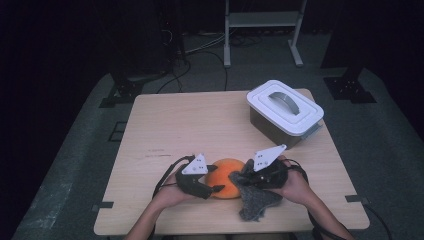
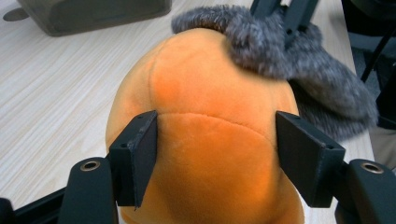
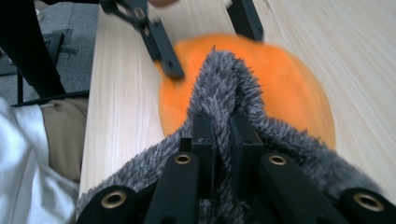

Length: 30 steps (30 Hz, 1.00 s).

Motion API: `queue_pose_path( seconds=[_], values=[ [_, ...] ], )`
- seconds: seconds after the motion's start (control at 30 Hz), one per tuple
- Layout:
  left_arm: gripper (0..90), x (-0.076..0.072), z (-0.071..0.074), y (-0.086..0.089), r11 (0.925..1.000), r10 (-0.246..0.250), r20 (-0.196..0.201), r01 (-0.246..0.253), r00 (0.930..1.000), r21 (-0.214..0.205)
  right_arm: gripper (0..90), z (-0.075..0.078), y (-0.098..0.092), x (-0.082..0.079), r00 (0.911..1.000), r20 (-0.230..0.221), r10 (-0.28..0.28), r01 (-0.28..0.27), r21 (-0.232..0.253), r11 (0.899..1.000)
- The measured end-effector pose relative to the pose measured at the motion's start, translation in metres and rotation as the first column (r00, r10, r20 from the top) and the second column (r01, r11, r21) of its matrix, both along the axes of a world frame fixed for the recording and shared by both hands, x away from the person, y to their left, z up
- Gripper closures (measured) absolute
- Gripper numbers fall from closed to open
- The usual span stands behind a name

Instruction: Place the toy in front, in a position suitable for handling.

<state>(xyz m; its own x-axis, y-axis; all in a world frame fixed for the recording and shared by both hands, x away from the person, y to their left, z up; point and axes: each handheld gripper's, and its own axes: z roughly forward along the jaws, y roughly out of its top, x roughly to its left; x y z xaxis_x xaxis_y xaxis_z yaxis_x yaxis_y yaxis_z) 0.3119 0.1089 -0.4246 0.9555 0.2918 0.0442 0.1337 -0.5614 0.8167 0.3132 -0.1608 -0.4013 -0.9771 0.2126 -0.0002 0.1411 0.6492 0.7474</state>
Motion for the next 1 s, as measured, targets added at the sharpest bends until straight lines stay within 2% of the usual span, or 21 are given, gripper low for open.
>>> queue_pose_path(
  seconds=[0.1, 0.27, 0.33, 0.5, 0.6, 0.67, 0.8, 0.93, 1.0],
  values=[
    [31.0, 0.000, -0.001, -0.001, 1.0000, -0.001, -0.007, 0.001, 1.0000, -0.008, 81.3, 0.004, -0.006, 0.001, 0.9998, 0.005, -0.017, 0.017, 0.002, 1.000],
    [29.1, -0.001, -0.001, -0.001, 0.9999, -0.006, -0.010, 0.006, 0.9999, -0.008, 81.0, 0.013, 0.003, 0.008, 0.9990, 0.037, -0.027, 0.026, 0.018, 0.999],
    [26.4, 0.000, 0.000, 0.001, 0.9999, -0.007, -0.021, 0.007, 0.9997, -0.010, 81.1, 0.012, 0.007, 0.010, 0.9993, 0.031, -0.020, 0.020, 0.019, 1.000],
    [17.1, 0.006, 0.005, 0.006, 0.9975, 0.026, -0.067, -0.030, 0.9974, -0.064, 81.1, 0.002, 0.005, 0.007, 1.0000, -0.007, -0.003, 0.003, 0.042, 0.999],
    [16.6, 0.008, 0.003, 0.003, 0.9985, 0.025, -0.077, -0.028, 0.9967, -0.046, 81.1, -0.002, -0.001, 0.005, 0.9997, -0.026, -0.003, 0.004, 0.054, 0.999],
    [21.1, 0.007, 0.001, 0.001, 0.9994, 0.024, -0.073, -0.026, 0.9971, -0.023, 81.0, -0.004, -0.005, 0.004, 0.9995, -0.032, -0.006, 0.008, 0.056, 0.998],
    [24.1, 0.007, -0.001, 0.004, 0.9997, 0.018, -0.081, -0.019, 0.9966, -0.014, 81.0, -0.011, -0.016, 0.005, 0.9977, -0.063, -0.025, 0.028, 0.055, 0.998],
    [25.7, 0.007, -0.004, 0.007, 0.9999, 0.008, -0.096, -0.009, 0.9954, -0.012, 81.0, -0.017, -0.028, 0.006, 0.9940, -0.088, -0.065, 0.068, 0.034, 0.997],
    [25.9, 0.007, -0.004, 0.007, 1.0000, 0.001, -0.096, -0.001, 0.9954, -0.005, 81.0, -0.016, -0.031, 0.008, 0.9926, -0.095, -0.075, 0.079, 0.045, 0.996]
  ],
)
